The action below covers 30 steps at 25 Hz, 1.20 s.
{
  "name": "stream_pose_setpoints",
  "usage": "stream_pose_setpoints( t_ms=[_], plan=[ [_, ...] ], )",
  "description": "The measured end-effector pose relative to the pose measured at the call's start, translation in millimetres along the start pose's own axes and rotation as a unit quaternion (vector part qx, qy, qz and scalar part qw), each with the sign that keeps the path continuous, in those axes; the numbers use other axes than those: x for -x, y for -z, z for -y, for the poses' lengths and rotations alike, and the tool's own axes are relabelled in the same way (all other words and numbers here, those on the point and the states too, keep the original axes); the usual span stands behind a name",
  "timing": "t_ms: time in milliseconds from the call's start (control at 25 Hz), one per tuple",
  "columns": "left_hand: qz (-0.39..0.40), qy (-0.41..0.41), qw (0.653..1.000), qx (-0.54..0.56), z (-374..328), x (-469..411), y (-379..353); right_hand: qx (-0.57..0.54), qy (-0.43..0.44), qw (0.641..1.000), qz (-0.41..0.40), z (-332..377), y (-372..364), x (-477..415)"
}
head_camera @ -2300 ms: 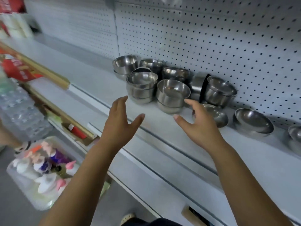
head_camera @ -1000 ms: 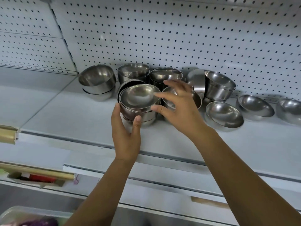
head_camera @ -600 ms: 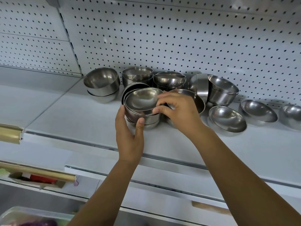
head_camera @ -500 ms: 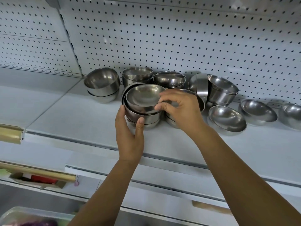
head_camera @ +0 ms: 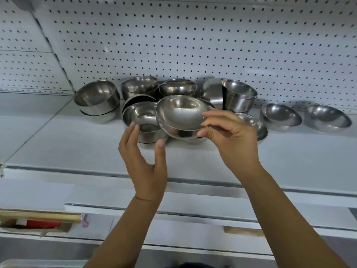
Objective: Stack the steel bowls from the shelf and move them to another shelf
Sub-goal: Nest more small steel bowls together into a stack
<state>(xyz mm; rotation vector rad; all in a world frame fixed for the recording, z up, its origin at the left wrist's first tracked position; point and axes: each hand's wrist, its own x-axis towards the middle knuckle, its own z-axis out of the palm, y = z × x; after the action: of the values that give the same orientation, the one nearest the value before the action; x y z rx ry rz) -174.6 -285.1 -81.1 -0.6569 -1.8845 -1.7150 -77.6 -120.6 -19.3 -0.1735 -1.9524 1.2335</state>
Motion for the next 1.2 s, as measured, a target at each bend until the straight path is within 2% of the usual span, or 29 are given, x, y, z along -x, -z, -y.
stream_pose_setpoints(
  t_ms=[200,280,440,640,800,1120,1200],
  plan=[
    [0.128,-0.050,0.985,0.100,-44.7,19.9,-25.3,0.034,0.004,0.998,-0.053,3.3,54.3,26.6],
    [0.172,-0.063,0.977,0.107,-48.4,27.8,-37.4,0.051,0.004,0.997,-0.061,0.7,81.4,40.8],
    [0.255,-0.034,0.959,0.119,-53.2,47.7,-69.4,0.096,-0.015,0.994,-0.049,-14.3,129.6,64.7],
    [0.343,0.005,0.925,0.166,-65.6,72.2,-107.4,0.099,-0.046,0.992,-0.060,-37.3,171.1,85.8],
    [0.374,0.019,0.913,0.161,-76.9,92.5,-130.4,0.076,-0.094,0.991,-0.054,-52.0,204.7,98.8],
    [0.373,0.076,0.916,0.128,-98.6,108.1,-168.3,-0.004,-0.158,0.987,-0.027,-77.0,255.5,92.0],
    [0.357,0.090,0.923,0.111,-105.1,113.5,-176.5,0.027,-0.167,0.984,-0.047,-80.8,271.2,82.9]
  ],
)
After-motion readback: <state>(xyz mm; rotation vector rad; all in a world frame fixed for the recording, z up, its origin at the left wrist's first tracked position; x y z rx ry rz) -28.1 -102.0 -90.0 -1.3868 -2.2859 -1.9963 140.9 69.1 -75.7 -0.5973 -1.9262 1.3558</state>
